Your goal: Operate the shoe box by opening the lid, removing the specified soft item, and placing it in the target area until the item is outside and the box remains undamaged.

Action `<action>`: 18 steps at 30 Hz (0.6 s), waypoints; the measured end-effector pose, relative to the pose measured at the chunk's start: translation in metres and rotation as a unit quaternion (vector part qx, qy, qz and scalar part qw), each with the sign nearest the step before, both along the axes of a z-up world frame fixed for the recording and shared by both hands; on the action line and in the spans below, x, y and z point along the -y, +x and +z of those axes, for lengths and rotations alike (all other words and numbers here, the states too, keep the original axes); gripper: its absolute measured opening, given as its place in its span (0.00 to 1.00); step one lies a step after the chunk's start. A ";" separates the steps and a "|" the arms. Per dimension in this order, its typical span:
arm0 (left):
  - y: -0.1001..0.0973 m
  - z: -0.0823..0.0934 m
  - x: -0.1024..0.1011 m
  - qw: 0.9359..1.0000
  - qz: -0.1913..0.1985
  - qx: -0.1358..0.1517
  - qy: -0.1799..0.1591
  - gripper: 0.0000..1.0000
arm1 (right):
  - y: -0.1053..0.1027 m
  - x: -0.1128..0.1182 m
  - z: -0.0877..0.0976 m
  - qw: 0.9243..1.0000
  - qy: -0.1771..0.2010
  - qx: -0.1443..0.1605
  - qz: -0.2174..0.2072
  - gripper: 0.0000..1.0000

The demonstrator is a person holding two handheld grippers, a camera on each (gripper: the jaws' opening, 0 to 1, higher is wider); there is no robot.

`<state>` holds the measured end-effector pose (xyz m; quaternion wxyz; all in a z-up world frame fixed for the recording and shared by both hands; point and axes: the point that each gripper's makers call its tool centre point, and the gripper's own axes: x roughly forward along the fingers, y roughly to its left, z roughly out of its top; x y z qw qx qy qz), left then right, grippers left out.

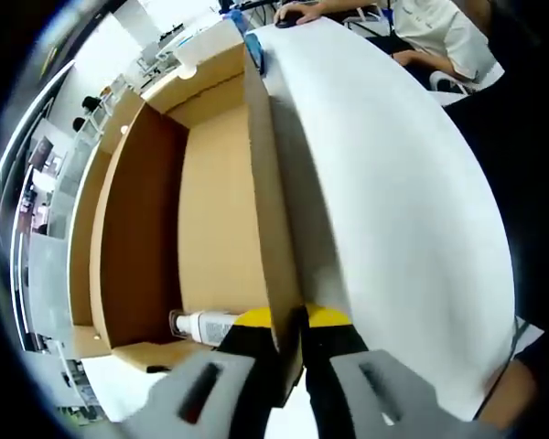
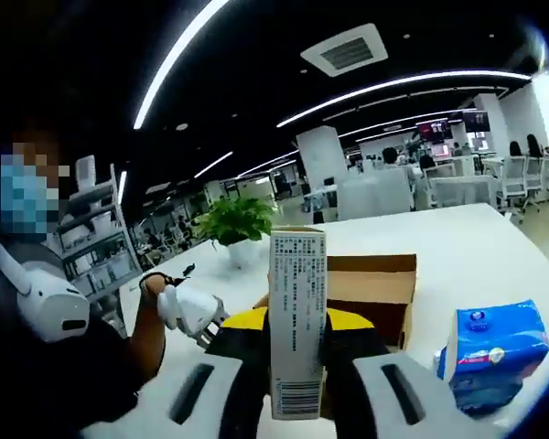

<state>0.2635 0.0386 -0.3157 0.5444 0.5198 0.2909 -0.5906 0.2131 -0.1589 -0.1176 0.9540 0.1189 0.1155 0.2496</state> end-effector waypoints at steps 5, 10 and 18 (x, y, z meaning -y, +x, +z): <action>-0.003 0.001 0.001 1.000 0.003 0.001 0.002 0.07 | -0.030 0.032 -0.001 0.996 0.075 0.020 -0.054 0.21; -0.004 0.001 0.000 1.000 0.005 0.002 0.003 0.07 | -0.053 0.064 -0.011 0.989 0.108 0.028 -0.097 0.21; -0.006 0.000 0.000 1.000 0.007 0.003 0.005 0.07 | -0.074 0.101 -0.034 0.977 0.150 0.035 -0.150 0.20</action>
